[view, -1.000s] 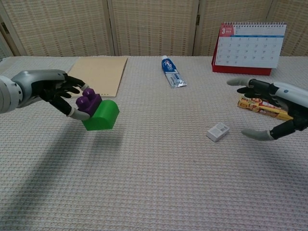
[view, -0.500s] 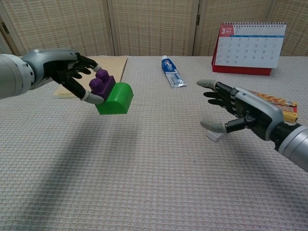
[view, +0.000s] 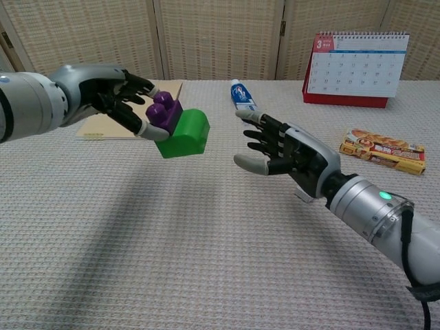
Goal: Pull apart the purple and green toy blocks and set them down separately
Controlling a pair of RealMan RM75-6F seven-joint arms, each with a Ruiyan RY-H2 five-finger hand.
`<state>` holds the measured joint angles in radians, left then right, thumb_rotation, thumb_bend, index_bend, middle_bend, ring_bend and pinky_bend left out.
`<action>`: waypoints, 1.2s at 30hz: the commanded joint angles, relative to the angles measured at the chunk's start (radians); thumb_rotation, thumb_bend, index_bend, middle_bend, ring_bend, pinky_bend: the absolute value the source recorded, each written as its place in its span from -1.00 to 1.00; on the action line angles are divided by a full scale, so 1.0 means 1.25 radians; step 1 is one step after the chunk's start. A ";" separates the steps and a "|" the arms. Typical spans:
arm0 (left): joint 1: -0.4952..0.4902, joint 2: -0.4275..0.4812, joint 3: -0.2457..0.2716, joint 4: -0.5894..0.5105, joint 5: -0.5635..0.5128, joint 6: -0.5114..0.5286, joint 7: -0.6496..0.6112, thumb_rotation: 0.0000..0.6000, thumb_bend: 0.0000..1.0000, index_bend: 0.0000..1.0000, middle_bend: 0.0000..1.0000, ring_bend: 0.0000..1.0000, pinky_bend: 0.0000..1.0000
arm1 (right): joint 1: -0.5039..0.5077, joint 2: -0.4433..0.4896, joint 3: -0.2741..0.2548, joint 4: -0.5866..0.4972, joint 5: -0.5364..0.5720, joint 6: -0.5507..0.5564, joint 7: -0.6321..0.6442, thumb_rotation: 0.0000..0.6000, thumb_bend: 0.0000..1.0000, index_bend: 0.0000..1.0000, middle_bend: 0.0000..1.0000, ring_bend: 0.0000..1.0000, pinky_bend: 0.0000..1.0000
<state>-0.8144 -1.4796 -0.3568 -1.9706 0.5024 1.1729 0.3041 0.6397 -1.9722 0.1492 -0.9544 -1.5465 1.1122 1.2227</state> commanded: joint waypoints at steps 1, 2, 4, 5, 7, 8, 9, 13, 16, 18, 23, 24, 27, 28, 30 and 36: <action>-0.004 -0.006 -0.002 -0.002 0.002 0.006 0.002 1.00 -0.29 0.17 -0.75 -0.99 -0.90 | 0.007 -0.010 0.001 0.002 0.003 -0.003 0.010 1.00 -0.33 -0.74 -1.00 -1.00 -1.00; -0.005 -0.010 -0.002 -0.005 0.005 0.011 0.002 1.00 -0.29 0.17 -0.75 -0.99 -0.90 | 0.009 -0.015 0.004 0.003 0.007 -0.003 0.014 1.00 -0.33 -0.73 -1.00 -1.00 -1.00; -0.005 -0.017 -0.002 -0.008 0.013 0.020 0.000 1.00 -0.29 0.17 -0.75 -0.99 -0.90 | 0.011 -0.023 0.009 0.006 0.012 -0.002 0.021 1.00 -0.33 -0.71 -1.00 -1.00 -1.00; -0.005 -0.020 -0.003 -0.008 0.016 0.023 -0.002 1.00 -0.29 0.17 -0.75 -0.99 -0.90 | 0.011 -0.026 0.009 0.006 0.015 -0.003 0.025 1.00 -0.33 -0.71 -1.00 -1.00 -1.00; -0.006 -0.028 -0.004 -0.007 0.018 0.024 -0.007 1.00 -0.29 0.17 -0.75 -0.99 -0.90 | 0.011 -0.032 0.004 0.004 0.015 -0.004 0.040 1.00 -0.33 -0.71 -1.00 -1.00 -1.00; -0.007 -0.033 -0.004 -0.004 0.018 0.024 -0.007 1.00 -0.29 0.17 -0.75 -0.99 -0.90 | 0.010 -0.036 0.000 0.004 0.014 -0.003 0.046 1.00 -0.33 -0.71 -1.00 -1.00 -1.00; -0.008 -0.036 -0.003 -0.001 0.018 0.024 -0.007 1.00 -0.29 0.17 -0.75 -0.99 -0.90 | 0.009 -0.039 -0.004 0.006 0.012 -0.001 0.048 1.00 -0.33 -0.70 -1.00 -1.00 -1.00; -0.010 -0.047 -0.006 0.006 0.021 0.026 -0.012 1.00 -0.29 0.17 -0.75 -1.00 -0.90 | 0.022 -0.038 0.006 -0.007 0.015 -0.006 0.064 1.00 -0.33 -0.70 -1.00 -1.00 -1.00; -0.007 -0.050 -0.008 0.008 0.027 0.023 -0.022 1.00 -0.29 0.17 -0.75 -1.00 -0.90 | 0.022 -0.032 0.010 -0.026 0.020 -0.006 0.080 1.00 -0.33 -0.70 -1.00 -1.00 -1.00; -0.005 -0.053 -0.009 0.010 0.029 0.020 -0.030 1.00 -0.29 0.17 -0.75 -1.00 -0.90 | 0.022 -0.030 0.012 -0.034 0.021 -0.003 0.080 1.00 -0.33 -0.70 -1.00 -1.00 -1.00; -0.006 -0.065 -0.004 0.014 0.034 0.018 -0.031 1.00 -0.29 0.17 -0.75 -1.00 -0.90 | 0.023 -0.030 0.008 -0.042 0.022 -0.004 0.077 1.00 -0.33 -0.68 -1.00 -1.00 -1.00; -0.007 -0.068 -0.003 0.015 0.036 0.020 -0.030 1.00 -0.29 0.16 -0.75 -1.00 -0.90 | 0.023 -0.031 0.008 -0.044 0.022 -0.003 0.077 1.00 -0.33 -0.65 -1.00 -1.00 -1.00; -0.007 -0.075 -0.004 0.016 0.039 0.027 -0.028 1.00 -0.29 0.15 -0.75 -1.00 -0.90 | 0.023 -0.029 0.009 -0.049 0.022 0.003 0.073 1.00 -0.33 -0.50 -1.00 -1.00 -1.00; -0.007 -0.076 -0.004 0.016 0.039 0.028 -0.027 1.00 -0.29 0.15 -0.75 -1.00 -0.90 | 0.022 -0.029 0.010 -0.051 0.023 0.005 0.070 1.00 -0.33 -0.45 -1.00 -1.00 -1.00; -0.007 -0.081 -0.004 0.016 0.038 0.028 -0.027 1.00 -0.29 0.15 -0.75 -1.00 -0.90 | 0.019 -0.029 0.015 -0.056 0.030 0.007 0.067 1.00 -0.33 -0.34 -1.00 -1.00 -1.00; -0.010 -0.091 -0.005 0.023 0.032 0.025 -0.026 1.00 -0.29 0.14 -0.75 -1.00 -0.90 | 0.008 -0.035 0.038 -0.074 0.066 0.004 0.051 1.00 -0.33 0.14 -0.94 -1.00 -1.00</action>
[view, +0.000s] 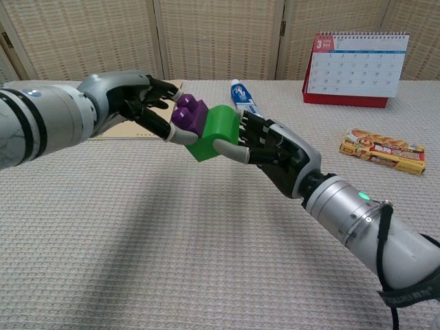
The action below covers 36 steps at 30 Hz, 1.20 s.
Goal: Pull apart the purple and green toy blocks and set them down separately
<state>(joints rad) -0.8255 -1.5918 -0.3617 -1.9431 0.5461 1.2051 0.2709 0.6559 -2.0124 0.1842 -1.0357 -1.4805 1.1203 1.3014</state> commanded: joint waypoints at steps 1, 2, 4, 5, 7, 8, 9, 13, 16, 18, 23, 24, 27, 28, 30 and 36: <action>-0.001 -0.001 -0.002 0.001 -0.004 -0.002 0.001 1.00 -0.29 0.14 -0.75 -1.00 -0.90 | -0.006 -0.002 0.012 -0.012 0.017 -0.004 -0.017 1.00 -0.33 0.19 -0.91 -1.00 -1.00; -0.001 -0.001 -0.002 0.001 -0.004 -0.003 0.002 1.00 -0.29 0.14 -0.75 -1.00 -0.90 | -0.006 -0.001 0.014 -0.016 0.020 -0.005 -0.023 1.00 -0.33 0.21 -0.89 -1.00 -1.00; 0.000 0.000 -0.002 0.001 -0.004 -0.004 0.002 1.00 -0.29 0.14 -0.75 -1.00 -0.90 | -0.010 -0.001 0.014 -0.019 0.023 -0.004 -0.031 1.00 -0.33 0.27 -0.87 -0.98 -1.00; 0.000 0.000 -0.003 0.001 -0.005 -0.005 0.002 1.00 -0.29 0.14 -0.75 -1.00 -0.90 | -0.012 -0.002 0.015 -0.019 0.025 -0.003 -0.036 1.00 -0.33 0.28 -0.86 -0.98 -1.00; 0.000 0.001 -0.004 0.003 -0.006 -0.007 0.001 1.00 -0.29 0.14 -0.75 -1.00 -0.90 | -0.014 -0.004 0.018 -0.020 0.031 -0.005 -0.044 1.00 -0.33 0.33 -0.83 -0.95 -1.00; 0.000 0.002 -0.006 0.004 -0.005 -0.008 0.001 1.00 -0.29 0.14 -0.75 -1.00 -0.90 | -0.016 -0.005 0.020 -0.020 0.035 -0.007 -0.049 1.00 -0.33 0.36 -0.81 -0.94 -1.00; 0.001 0.004 -0.006 0.005 -0.004 -0.009 0.001 1.00 -0.29 0.14 -0.75 -1.00 -0.90 | -0.018 -0.005 0.020 -0.020 0.037 -0.008 -0.052 1.00 -0.33 0.41 -0.79 -0.93 -1.00; 0.002 0.025 -0.014 0.003 -0.002 -0.021 0.001 1.00 -0.29 0.14 -0.75 -1.00 -0.90 | -0.031 -0.003 0.017 -0.010 0.045 -0.007 -0.055 1.00 -0.33 0.57 -0.70 -0.88 -1.00; 0.002 0.050 -0.026 -0.004 -0.009 -0.031 0.001 1.00 -0.28 0.14 -0.75 -1.00 -0.90 | -0.042 0.000 0.012 -0.003 0.041 0.000 -0.043 1.00 -0.33 0.60 -0.69 -0.88 -1.00; 0.004 0.065 -0.032 -0.009 -0.013 -0.036 -0.002 1.00 -0.28 0.14 -0.75 -1.00 -0.90 | -0.044 -0.002 0.011 0.003 0.035 0.008 -0.044 1.00 -0.33 0.60 -0.69 -0.88 -1.00; 0.013 0.095 -0.038 -0.011 -0.013 -0.047 -0.019 1.00 -0.28 0.14 -0.75 -1.00 -0.89 | -0.043 0.002 0.008 0.006 0.022 0.012 -0.054 1.00 -0.33 0.61 -0.69 -0.88 -1.00; 0.016 0.101 -0.034 -0.010 -0.012 -0.050 -0.021 1.00 -0.28 0.14 -0.75 -1.00 -0.89 | -0.045 -0.003 0.011 0.014 0.020 0.029 -0.083 1.00 -0.33 0.61 -0.69 -0.88 -1.00; 0.037 0.129 -0.011 -0.009 0.000 -0.074 -0.037 1.00 -0.28 0.14 -0.75 -1.00 -0.89 | -0.060 -0.042 0.012 0.050 0.006 0.107 -0.228 1.00 -0.33 0.61 -0.68 -0.88 -1.00; 0.047 0.137 -0.006 -0.008 0.007 -0.082 -0.050 1.00 -0.28 0.14 -0.75 -1.00 -0.89 | -0.064 -0.044 0.011 0.049 0.002 0.122 -0.252 1.00 -0.33 0.61 -0.68 -0.88 -1.00; 0.072 0.154 0.008 -0.004 0.033 -0.100 -0.085 1.00 -0.28 0.14 -0.75 -1.00 -0.90 | -0.068 -0.028 0.008 0.041 -0.011 0.143 -0.297 1.00 -0.33 0.61 -0.67 -0.88 -1.00; 0.118 0.165 0.059 0.064 0.131 -0.130 -0.148 1.00 -0.28 0.13 -0.75 -1.00 -0.90 | -0.057 0.085 0.004 -0.046 -0.018 0.106 -0.486 1.00 -0.33 0.61 -0.67 -0.87 -1.00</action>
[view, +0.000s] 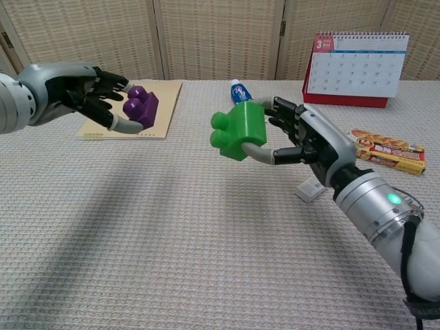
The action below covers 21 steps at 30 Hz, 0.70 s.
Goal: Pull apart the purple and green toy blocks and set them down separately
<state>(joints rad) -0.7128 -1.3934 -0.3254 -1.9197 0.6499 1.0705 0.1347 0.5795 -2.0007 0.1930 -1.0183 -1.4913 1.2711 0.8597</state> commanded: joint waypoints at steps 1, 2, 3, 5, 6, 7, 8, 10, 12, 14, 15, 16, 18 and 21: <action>0.032 0.003 0.036 0.061 0.057 -0.030 -0.048 1.00 -0.28 0.13 -0.75 -1.00 -0.90 | 0.003 0.094 -0.006 -0.079 -0.005 -0.026 -0.172 1.00 -0.33 0.61 -0.67 -0.87 -1.00; 0.035 -0.001 0.044 0.082 0.067 -0.040 -0.057 1.00 -0.28 0.13 -0.75 -1.00 -0.90 | 0.001 0.117 -0.012 -0.103 0.000 -0.038 -0.222 1.00 -0.33 0.61 -0.67 -0.87 -1.00; 0.037 -0.006 0.050 0.099 0.074 -0.046 -0.061 1.00 -0.28 0.13 -0.75 -1.00 -0.90 | -0.002 0.129 -0.018 -0.114 0.001 -0.041 -0.262 1.00 -0.33 0.61 -0.67 -0.87 -1.00; 0.038 -0.014 0.066 0.135 0.094 -0.061 -0.062 1.00 -0.28 0.14 -0.75 -1.00 -0.90 | -0.013 0.142 -0.033 -0.118 -0.001 -0.034 -0.351 1.00 -0.33 0.61 -0.66 -0.88 -1.00; 0.038 -0.017 0.074 0.149 0.103 -0.067 -0.059 1.00 -0.28 0.14 -0.75 -1.00 -0.90 | -0.018 0.146 -0.040 -0.120 0.000 -0.034 -0.377 1.00 -0.33 0.61 -0.66 -0.88 -1.00; 0.038 -0.020 0.082 0.163 0.113 -0.072 -0.057 1.00 -0.28 0.14 -0.75 -1.00 -0.90 | -0.023 0.151 -0.045 -0.122 0.002 -0.036 -0.396 1.00 -0.33 0.61 -0.66 -0.88 -1.00; 0.038 -0.024 0.088 0.176 0.121 -0.076 -0.055 1.00 -0.28 0.14 -0.75 -1.00 -0.91 | -0.027 0.156 -0.051 -0.125 0.005 -0.039 -0.410 1.00 -0.33 0.61 -0.66 -0.88 -1.00; 0.040 -0.038 0.100 0.208 0.134 -0.089 -0.061 1.00 -0.28 0.14 -0.75 -1.00 -0.91 | -0.033 0.167 -0.061 -0.124 0.011 -0.050 -0.442 1.00 -0.33 0.61 -0.65 -0.88 -1.00; 0.041 -0.055 0.107 0.242 0.139 -0.108 -0.075 1.00 -0.28 0.14 -0.75 -1.00 -0.91 | -0.037 0.174 -0.067 -0.122 0.019 -0.065 -0.462 1.00 -0.33 0.61 -0.64 -0.88 -1.00; 0.040 -0.072 0.111 0.279 0.143 -0.129 -0.089 1.00 -0.28 0.14 -0.75 -1.00 -0.92 | -0.038 0.177 -0.066 -0.121 0.030 -0.077 -0.466 1.00 -0.33 0.61 -0.64 -0.88 -1.00; 0.040 -0.079 0.111 0.294 0.145 -0.137 -0.094 1.00 -0.28 0.14 -0.75 -1.00 -0.91 | -0.037 0.177 -0.065 -0.120 0.033 -0.082 -0.466 1.00 -0.33 0.61 -0.64 -0.88 -1.00; 0.039 -0.085 0.111 0.307 0.147 -0.144 -0.101 1.00 -0.28 0.14 -0.75 -1.00 -0.91 | -0.036 0.177 -0.064 -0.118 0.036 -0.087 -0.466 1.00 -0.33 0.61 -0.64 -0.88 -1.00; 0.040 -0.097 0.110 0.329 0.152 -0.158 -0.115 1.00 -0.28 0.12 -0.75 -1.00 -0.91 | -0.034 0.176 -0.064 -0.113 0.041 -0.100 -0.468 1.00 -0.33 0.61 -0.64 -0.88 -1.00; 0.040 -0.103 0.109 0.340 0.159 -0.165 -0.123 1.00 -0.28 0.01 -0.75 -1.00 -0.92 | -0.032 0.177 -0.065 -0.112 0.041 -0.108 -0.465 1.00 -0.33 0.51 -0.66 -0.88 -1.00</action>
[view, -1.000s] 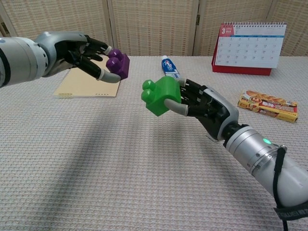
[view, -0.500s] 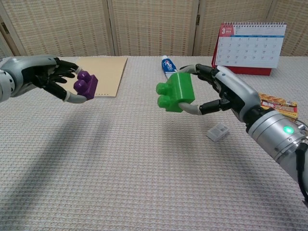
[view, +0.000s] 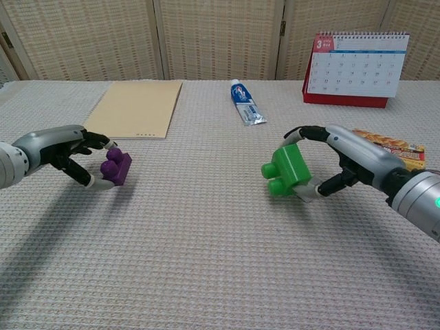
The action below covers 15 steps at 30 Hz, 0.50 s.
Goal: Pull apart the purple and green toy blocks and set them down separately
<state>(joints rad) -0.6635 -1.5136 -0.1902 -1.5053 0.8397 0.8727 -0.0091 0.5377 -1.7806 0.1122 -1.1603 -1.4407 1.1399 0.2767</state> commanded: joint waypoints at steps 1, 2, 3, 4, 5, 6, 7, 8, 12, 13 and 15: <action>0.000 -0.008 0.000 0.011 0.009 -0.009 -0.009 1.00 -0.28 -0.06 -0.75 -1.00 -0.92 | 0.002 0.001 -0.001 0.001 0.000 -0.005 0.003 1.00 -0.33 0.40 -0.68 -0.89 -1.00; 0.000 -0.009 0.001 0.012 0.015 -0.012 -0.010 1.00 -0.28 -0.15 -0.77 -1.00 -0.92 | 0.004 0.004 -0.002 -0.001 -0.002 -0.009 0.013 1.00 -0.33 0.28 -0.71 -0.89 -1.00; -0.001 -0.009 0.001 0.012 0.020 -0.013 -0.010 1.00 -0.28 -0.30 -0.79 -1.00 -0.92 | 0.006 0.008 -0.002 -0.004 -0.005 -0.012 0.023 1.00 -0.33 0.11 -0.76 -0.90 -1.00; -0.001 -0.009 0.001 0.011 0.027 -0.013 -0.010 1.00 -0.28 -0.47 -0.83 -1.00 -0.93 | 0.008 0.015 -0.003 -0.007 -0.009 -0.016 0.033 1.00 -0.33 -0.16 -0.84 -0.92 -1.00; -0.002 -0.007 0.002 0.010 0.028 -0.018 -0.008 1.00 -0.28 -0.62 -0.87 -1.00 -0.94 | 0.011 0.023 -0.005 -0.012 -0.013 -0.022 0.037 1.00 -0.33 -0.31 -0.89 -0.94 -1.00; -0.002 -0.006 0.003 0.009 0.027 -0.021 -0.006 1.00 -0.29 -0.78 -0.92 -1.00 -0.95 | 0.013 0.030 -0.008 -0.017 -0.015 -0.028 0.037 1.00 -0.33 -0.58 -0.96 -0.97 -1.00; -0.004 -0.005 0.003 0.009 0.026 -0.025 -0.004 1.00 -0.30 -0.92 -0.97 -1.00 -0.98 | 0.015 0.038 -0.010 -0.024 -0.017 -0.035 0.037 1.00 -0.33 -0.78 -0.99 -0.99 -1.00; -0.005 -0.004 0.004 0.008 0.024 -0.029 -0.001 1.00 -0.31 -0.96 -0.98 -1.00 -0.98 | 0.018 0.051 -0.012 -0.037 -0.018 -0.045 0.037 1.00 -0.33 -0.86 -1.00 -1.00 -1.00; -0.006 -0.003 0.003 0.002 0.028 -0.028 0.005 1.00 -0.41 -1.00 -1.00 -1.00 -1.00 | 0.029 0.099 -0.019 -0.088 -0.019 -0.078 0.029 1.00 -0.33 -1.00 -1.00 -1.00 -1.00; -0.006 -0.002 0.003 -0.001 0.031 -0.027 0.007 1.00 -0.42 -1.00 -1.00 -1.00 -1.00 | 0.031 0.110 -0.021 -0.101 -0.020 -0.083 0.026 1.00 -0.33 -1.00 -1.00 -1.00 -1.00; -0.006 0.004 0.004 -0.009 0.038 -0.023 0.014 1.00 -0.43 -1.00 -1.00 -1.00 -1.00 | 0.032 0.134 -0.023 -0.131 -0.023 -0.088 0.022 1.00 -0.33 -1.00 -1.00 -1.00 -1.00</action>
<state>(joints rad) -0.6711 -1.5112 -0.1859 -1.5134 0.8842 0.8424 0.0053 0.5721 -1.6433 0.0891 -1.2906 -1.4649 1.0434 0.3118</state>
